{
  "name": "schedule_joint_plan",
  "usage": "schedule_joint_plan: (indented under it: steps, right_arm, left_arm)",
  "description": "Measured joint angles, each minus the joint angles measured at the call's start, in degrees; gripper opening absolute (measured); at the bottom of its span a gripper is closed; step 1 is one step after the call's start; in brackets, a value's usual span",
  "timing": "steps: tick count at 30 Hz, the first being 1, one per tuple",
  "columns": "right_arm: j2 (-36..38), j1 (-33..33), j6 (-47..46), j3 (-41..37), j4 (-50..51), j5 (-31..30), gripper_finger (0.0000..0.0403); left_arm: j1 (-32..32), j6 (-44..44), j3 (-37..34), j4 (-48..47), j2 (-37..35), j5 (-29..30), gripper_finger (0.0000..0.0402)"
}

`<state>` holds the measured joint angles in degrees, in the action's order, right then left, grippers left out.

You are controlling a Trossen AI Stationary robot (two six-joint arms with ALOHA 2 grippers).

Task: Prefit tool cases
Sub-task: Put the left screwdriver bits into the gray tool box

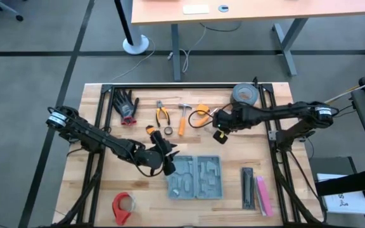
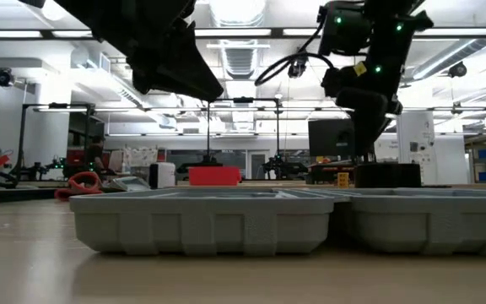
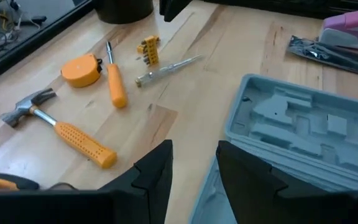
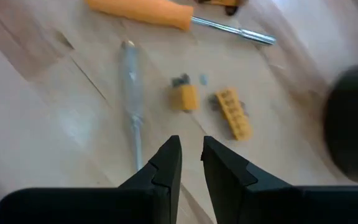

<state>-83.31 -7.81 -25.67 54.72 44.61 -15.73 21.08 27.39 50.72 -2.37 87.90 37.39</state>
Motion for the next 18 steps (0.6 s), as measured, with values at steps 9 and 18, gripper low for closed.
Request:
schedule_joint_plan:
  steps: [9,18]
  right_arm:
    - [-0.11,-4.45,3.18,-1.42,-4.94,5.98,0.0064]
    - [-0.67,-6.09,8.03,-0.09,-10.49,10.14,0.0088]
  left_arm:
    - [0.0,2.17,-1.08,0.05,0.0,-2.33,0.0126]
    - [-1.09,5.25,-1.16,0.03,-0.02,-2.49,0.0116]
